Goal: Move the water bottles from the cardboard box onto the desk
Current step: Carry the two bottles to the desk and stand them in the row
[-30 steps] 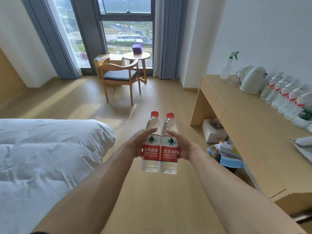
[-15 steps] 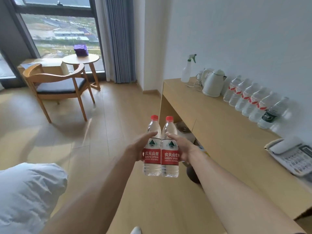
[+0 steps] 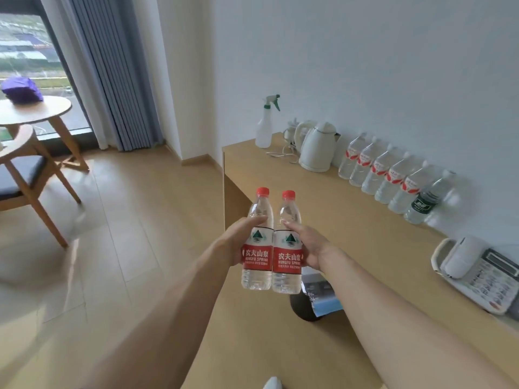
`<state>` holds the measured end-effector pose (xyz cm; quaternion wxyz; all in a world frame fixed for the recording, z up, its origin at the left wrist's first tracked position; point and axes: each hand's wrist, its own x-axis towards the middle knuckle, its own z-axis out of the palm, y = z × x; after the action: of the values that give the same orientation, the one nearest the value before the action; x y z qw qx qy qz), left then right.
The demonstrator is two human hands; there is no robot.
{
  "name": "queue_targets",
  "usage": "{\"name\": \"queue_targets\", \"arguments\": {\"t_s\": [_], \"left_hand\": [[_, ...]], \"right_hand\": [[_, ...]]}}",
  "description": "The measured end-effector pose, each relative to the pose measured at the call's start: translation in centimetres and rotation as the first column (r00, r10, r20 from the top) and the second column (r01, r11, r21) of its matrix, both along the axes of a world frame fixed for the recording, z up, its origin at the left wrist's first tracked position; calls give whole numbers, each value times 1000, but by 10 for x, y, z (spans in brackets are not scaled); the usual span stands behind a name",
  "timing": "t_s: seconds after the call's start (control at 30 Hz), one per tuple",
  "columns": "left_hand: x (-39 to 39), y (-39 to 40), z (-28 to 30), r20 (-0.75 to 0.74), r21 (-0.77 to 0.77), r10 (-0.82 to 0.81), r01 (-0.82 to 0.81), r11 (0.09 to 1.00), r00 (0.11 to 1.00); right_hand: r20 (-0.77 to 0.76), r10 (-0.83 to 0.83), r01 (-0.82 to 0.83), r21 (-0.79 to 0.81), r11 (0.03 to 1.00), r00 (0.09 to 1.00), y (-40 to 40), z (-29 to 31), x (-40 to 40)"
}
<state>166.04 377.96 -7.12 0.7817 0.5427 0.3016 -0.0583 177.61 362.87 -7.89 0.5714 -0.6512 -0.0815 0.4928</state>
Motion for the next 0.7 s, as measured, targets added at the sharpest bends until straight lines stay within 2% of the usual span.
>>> {"name": "queue_targets", "arguments": {"t_s": [0.2,0.43,0.7], "left_hand": [[91,37,-5,28,12,-31,31,999,999],[211,84,6,32,80,-5,3,997,999],[327,89,18,118,97,-24,13,995,993]], "right_hand": [[-19,-75,76,88,993,997,33,-12,83],[32,-97,95,62,994,995,81,-4,197],[86,-180,167,140,976,980,83,11,301]]}}
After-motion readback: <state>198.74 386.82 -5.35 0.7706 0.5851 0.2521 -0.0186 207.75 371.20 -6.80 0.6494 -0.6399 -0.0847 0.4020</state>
